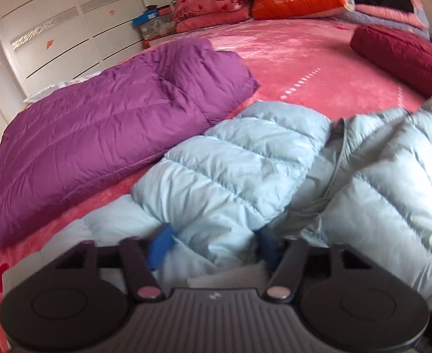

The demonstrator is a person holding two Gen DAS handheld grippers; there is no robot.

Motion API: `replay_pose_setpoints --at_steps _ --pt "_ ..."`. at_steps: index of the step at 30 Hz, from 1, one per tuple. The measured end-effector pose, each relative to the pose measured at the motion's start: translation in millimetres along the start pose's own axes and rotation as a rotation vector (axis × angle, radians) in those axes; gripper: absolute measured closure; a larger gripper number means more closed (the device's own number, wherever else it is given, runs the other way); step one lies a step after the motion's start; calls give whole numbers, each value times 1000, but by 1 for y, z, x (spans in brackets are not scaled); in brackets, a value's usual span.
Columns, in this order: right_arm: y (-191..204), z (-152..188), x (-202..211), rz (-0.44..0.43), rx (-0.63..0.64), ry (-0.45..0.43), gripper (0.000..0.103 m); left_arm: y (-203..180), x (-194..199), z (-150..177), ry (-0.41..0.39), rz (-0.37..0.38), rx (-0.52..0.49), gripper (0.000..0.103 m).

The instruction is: Fold large clothes

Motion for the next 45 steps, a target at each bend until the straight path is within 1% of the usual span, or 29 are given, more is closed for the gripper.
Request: replay_pose_setpoints --at_steps 1,2,4,9,12,14,17,22,25,27,29,32,35,38,42,45 --pt "-1 0 -2 -4 -3 1 0 5 1 -3 1 -3 31 72" --pt "-1 -1 -2 -7 -6 2 0 10 2 -6 2 -7 64 85" --pt "-1 -1 -2 -14 -12 -1 0 25 5 -13 5 -7 149 94" --pt "2 -3 -7 -49 -24 -14 0 81 33 -25 -17 70 489 96" --pt "7 -6 -10 -75 -26 -24 0 113 57 -26 -40 107 652 96" --pt "12 -9 -14 -97 -24 -30 0 129 73 -25 -55 135 730 96" --pt "18 -15 -22 -136 -31 -36 0 143 94 -21 -74 195 817 96" --pt "27 -21 -33 -198 -24 -37 0 152 115 -14 -93 319 947 96" --pt "25 -22 -32 -226 -26 -34 0 152 122 -14 -103 379 986 96" --pt "21 -25 -28 -244 -50 -36 0 151 126 -16 -106 417 1007 96" --pt "16 -29 -20 -270 -85 -49 0 145 128 -18 -110 438 1007 96" --pt "5 -38 -1 -287 -113 -105 0 136 131 -23 -110 458 991 96" --pt "-3 -43 20 -298 -113 -167 0 127 136 -27 -107 487 966 96" --pt "-15 -42 33 -287 -117 -199 0 113 138 -33 -103 504 936 96" --pt "-28 -35 38 -229 -137 -204 0 88 136 -40 -79 526 879 96" --pt "-34 -24 34 -307 -223 -173 0 69 133 -43 -56 551 842 96"
Point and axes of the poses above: each gripper's, at about its wrist camera, not at the fingertips, and x roughly against the way its jaws point, y to its left, z to its underside, the point moved 5 cm from there along -x, roughly the way its jaws point, and after that the axes turned 11 degrees about x, right-handed, at the moved point
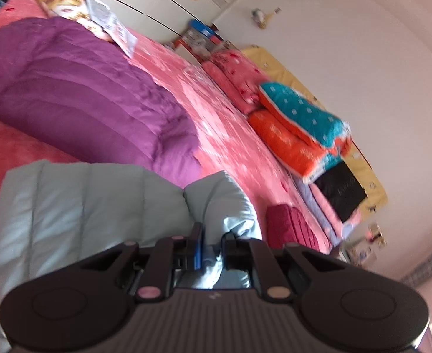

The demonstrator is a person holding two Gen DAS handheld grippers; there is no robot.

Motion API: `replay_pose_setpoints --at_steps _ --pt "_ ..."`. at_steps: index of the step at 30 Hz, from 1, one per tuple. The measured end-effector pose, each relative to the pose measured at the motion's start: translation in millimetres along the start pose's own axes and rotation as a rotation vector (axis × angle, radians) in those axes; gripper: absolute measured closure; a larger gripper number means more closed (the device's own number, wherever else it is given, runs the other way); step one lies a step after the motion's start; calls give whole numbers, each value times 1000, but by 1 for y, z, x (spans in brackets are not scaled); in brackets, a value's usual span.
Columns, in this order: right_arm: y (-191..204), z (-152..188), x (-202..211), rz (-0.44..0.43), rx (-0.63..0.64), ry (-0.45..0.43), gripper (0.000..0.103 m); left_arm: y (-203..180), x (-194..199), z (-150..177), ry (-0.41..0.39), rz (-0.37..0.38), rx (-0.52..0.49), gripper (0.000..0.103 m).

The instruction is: Fold large clothes

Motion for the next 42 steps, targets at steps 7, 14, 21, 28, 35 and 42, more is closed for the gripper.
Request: replay_pose_setpoints --at_steps 7,14,21,28,35,42 --pt "-9 5 7 58 -70 -30 0 -21 -26 25 79 16 -65 96" --pt "-44 -5 44 73 -255 -153 0 -36 -53 58 160 41 -118 95" --pt "-60 -7 70 61 -376 -286 0 -43 -74 85 217 36 -212 95" --pt "-62 -6 75 218 -235 -286 0 -31 -110 123 282 -120 -422 92" --pt "-63 -3 73 274 -160 -237 0 -24 -121 160 300 -173 -637 60" --pt "-69 -4 75 313 -106 -207 0 -34 -93 164 228 -192 -737 32"
Point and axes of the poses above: each gripper's, at about its wrist camera, not at the fingertips, and x roughly against the way its jaws point, y to its left, z to its underside, the point moved 5 cm from there along -x, roughly the way its jaws point, and after that the axes turned 11 degrees about x, right-handed, at the moved point
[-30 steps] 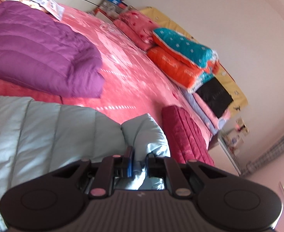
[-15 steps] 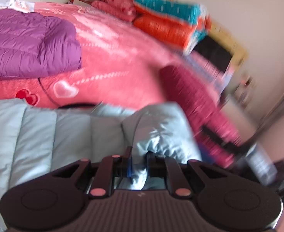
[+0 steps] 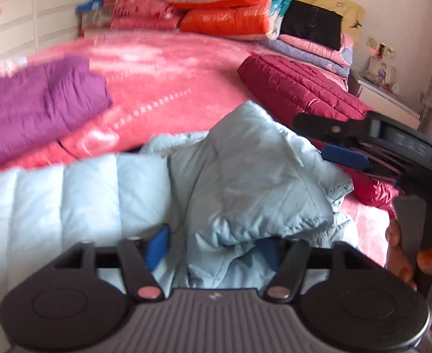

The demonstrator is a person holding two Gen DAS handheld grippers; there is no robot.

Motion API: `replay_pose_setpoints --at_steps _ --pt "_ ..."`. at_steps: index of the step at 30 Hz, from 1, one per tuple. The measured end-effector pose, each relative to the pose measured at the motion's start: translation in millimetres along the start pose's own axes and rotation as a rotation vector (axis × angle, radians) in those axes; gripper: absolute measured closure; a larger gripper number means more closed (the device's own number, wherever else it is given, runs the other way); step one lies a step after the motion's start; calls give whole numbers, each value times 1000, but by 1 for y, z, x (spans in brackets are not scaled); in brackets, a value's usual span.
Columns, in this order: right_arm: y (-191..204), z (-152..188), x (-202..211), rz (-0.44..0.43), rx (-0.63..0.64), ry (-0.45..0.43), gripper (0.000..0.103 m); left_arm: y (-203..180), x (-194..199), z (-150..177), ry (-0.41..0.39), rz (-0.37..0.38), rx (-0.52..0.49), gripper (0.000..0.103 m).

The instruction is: Fold large clothes

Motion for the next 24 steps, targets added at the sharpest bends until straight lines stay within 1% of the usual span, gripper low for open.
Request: replay_pose_setpoints --at_steps 2,3,6,7,10,12,15,18,19,20,21,23,24 --pt "0 -4 -4 15 5 -1 0 -5 11 4 -34 -42 -82 21" --pt "-1 -4 -4 18 4 -2 0 -8 15 6 -48 -69 -129 19" --pt "-6 -4 0 23 -4 0 0 -13 27 14 -89 -161 -255 18" --pt "-7 -4 0 29 -3 -1 0 -15 30 15 -105 -174 -285 18" --pt "-8 -3 2 39 -7 -2 0 -27 34 13 -143 -160 -351 18" --pt "-9 -3 3 43 -11 -3 0 -37 29 9 -154 -152 -383 18" --pt "-9 -4 4 45 -3 -7 0 -52 17 3 -181 -165 -438 21" --pt "-11 -6 7 54 7 -22 0 -63 6 -4 -204 -160 -457 31" --pt "-12 -7 8 58 6 -28 0 -65 3 -5 -208 -161 -466 39" --pt "-14 -9 9 60 1 -34 0 -66 -2 -6 -211 -169 -478 49" --pt "-16 -9 10 64 -7 -40 0 -67 -5 -6 -210 -182 -488 55" --pt "-21 -9 12 64 -32 -48 0 -64 -9 -8 -212 -199 -473 75" --pt "-22 -9 12 63 -43 -49 0 -62 -8 -11 -219 -200 -444 79"
Point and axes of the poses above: each gripper's, at about its wrist camera, not at the fingertips, and x roughly against the way its jaws point, y to its left, z to its underside, the point moved 5 cm from there along -x, roughly the way its jaws point, and after that the axes turned 11 degrees about x, right-handed, at the moved point
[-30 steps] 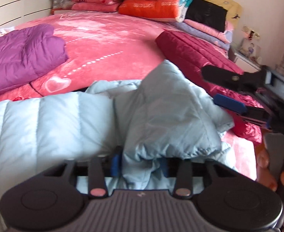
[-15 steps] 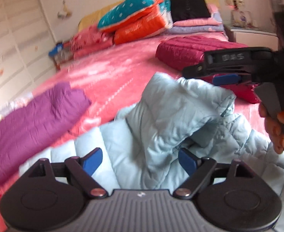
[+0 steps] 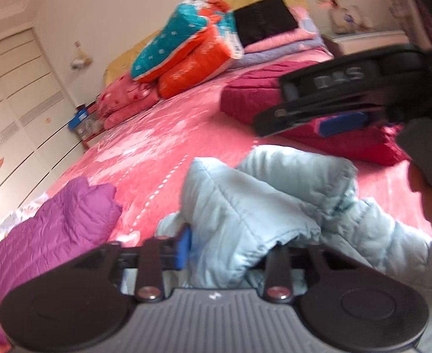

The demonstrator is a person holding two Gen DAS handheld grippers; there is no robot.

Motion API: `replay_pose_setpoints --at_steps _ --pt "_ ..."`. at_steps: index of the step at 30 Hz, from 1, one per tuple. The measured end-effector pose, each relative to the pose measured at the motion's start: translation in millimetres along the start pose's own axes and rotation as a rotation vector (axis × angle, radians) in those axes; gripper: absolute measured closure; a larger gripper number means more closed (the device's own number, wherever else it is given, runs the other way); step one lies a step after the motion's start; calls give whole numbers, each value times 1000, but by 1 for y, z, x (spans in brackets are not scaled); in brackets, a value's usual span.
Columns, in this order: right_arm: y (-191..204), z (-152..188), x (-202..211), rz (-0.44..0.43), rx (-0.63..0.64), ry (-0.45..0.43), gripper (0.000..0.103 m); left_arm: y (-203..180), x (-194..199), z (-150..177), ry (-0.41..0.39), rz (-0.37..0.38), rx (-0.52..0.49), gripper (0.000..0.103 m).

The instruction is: Fold large clothes

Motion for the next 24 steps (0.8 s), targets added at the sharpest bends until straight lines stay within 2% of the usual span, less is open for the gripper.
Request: replay_pose_setpoints --at_steps 3,9,11,16,20,24 --pt "2 2 0 1 6 4 0 25 6 -8 -5 7 175 88" --pt "34 4 -5 -23 124 -2 0 138 27 -14 -28 26 817 91" --pt "54 8 -11 -71 178 13 0 172 36 -6 -46 20 969 91" --pt "128 33 -27 -194 434 58 0 233 62 17 -84 -14 1191 91" --pt "187 73 -37 -245 731 101 0 277 87 39 -133 -48 1319 91" --pt "228 110 -43 -292 955 120 10 317 109 57 -184 -78 1414 91"
Point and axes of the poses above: each gripper's, at about its wrist camera, not at the fingertips, and x roughly against the way its jaws point, y to its left, z to its underside, the point moved 5 cm from there along -x, roughly the way its jaws point, and after that the axes turned 11 degrees about x, right-handed, at the moved point
